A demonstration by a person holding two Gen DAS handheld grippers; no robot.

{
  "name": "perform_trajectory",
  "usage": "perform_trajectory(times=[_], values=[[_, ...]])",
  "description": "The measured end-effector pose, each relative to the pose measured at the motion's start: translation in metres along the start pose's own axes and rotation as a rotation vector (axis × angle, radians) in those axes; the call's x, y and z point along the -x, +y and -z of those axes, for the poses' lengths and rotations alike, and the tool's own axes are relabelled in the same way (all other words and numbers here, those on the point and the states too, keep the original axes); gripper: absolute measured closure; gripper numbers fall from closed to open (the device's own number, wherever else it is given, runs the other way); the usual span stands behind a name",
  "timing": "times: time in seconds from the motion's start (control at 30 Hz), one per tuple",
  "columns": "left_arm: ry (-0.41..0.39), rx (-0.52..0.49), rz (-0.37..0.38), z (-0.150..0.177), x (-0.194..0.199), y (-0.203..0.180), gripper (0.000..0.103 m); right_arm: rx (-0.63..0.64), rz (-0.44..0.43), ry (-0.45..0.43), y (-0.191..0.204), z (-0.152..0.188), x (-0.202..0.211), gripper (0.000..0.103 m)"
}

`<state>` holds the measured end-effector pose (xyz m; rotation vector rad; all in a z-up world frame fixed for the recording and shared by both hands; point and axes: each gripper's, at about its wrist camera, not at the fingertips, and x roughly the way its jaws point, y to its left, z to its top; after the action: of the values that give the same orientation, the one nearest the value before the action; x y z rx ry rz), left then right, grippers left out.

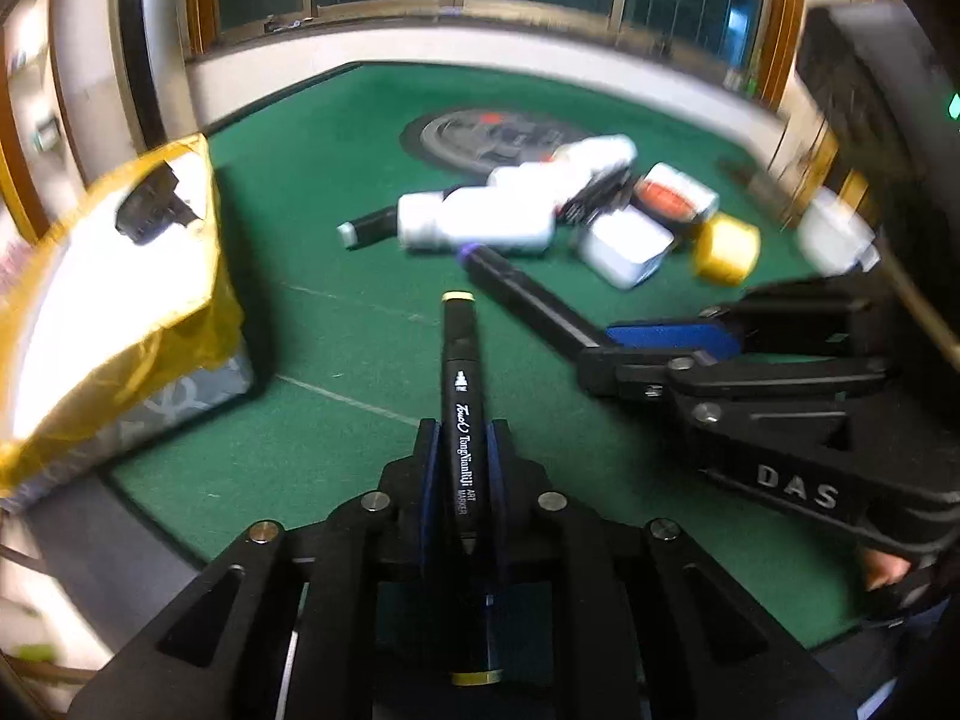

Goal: Organize rigid objects
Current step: 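Carry the yellow-capped marker with the left tool while the right tool carries the purple-capped marker to the tray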

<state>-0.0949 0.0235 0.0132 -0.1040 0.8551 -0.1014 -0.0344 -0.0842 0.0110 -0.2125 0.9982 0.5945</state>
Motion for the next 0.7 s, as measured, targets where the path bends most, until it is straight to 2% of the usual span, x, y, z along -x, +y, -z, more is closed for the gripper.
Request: perform_trajectory(times=[0.13,0.43,0.7], values=[[-0.071,0.044,0.028,-0.007,0.017,0.005,0.091,-0.034,-0.021,-0.059,-0.003,-0.004,0.019,0.090],[-0.140,0.188,0.108,-0.016,0.049,0.033,0.091,-0.124,-0.128,-0.138,-0.011,-0.009,0.038,0.090],[-0.203,0.269,0.106,-0.023,0.074,0.069,0.090,-0.143,-0.221,-0.184,0.002,-0.018,0.051,0.090]])
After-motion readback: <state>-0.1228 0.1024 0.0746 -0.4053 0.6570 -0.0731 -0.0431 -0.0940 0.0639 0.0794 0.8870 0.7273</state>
